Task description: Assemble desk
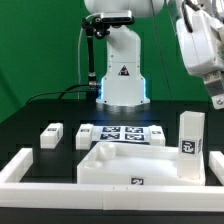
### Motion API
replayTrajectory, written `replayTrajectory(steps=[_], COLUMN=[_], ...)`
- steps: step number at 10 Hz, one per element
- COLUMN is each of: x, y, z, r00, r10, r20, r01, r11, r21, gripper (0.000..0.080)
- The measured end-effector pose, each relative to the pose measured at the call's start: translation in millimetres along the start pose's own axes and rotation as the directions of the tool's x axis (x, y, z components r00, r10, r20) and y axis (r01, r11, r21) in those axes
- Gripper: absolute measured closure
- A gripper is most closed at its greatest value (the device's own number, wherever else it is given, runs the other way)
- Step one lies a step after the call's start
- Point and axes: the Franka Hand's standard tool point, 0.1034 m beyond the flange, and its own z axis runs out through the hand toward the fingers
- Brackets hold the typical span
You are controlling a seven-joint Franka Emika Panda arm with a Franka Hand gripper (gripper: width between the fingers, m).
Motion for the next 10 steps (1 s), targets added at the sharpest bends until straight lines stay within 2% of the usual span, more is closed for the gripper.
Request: replayTrajectory(steps=[4, 5, 7, 9, 10], x=[-0.1, -4.5, -11.2, -8.9, -8.0], y=[0.3, 1.4, 17.7, 33.2, 30.4], z=[0.1, -4.1, -15.9, -18.2, -17.6], r00=[1.0, 0.997, 0.986, 0.909, 0.891], r10=[-0.014, -0.072, -0.167, -0.416, -0.453], r20=[0.0, 0.005, 0.013, 0.003, 0.003], r01=[0.014, 0.072, 0.167, 0.416, 0.453], r11=[1.0, 0.997, 0.986, 0.909, 0.891], r21=[0.0, 0.0, -0.009, -0.027, -0.024], gripper=[0.0151, 0.0151, 0.0151, 0.0151, 0.0151])
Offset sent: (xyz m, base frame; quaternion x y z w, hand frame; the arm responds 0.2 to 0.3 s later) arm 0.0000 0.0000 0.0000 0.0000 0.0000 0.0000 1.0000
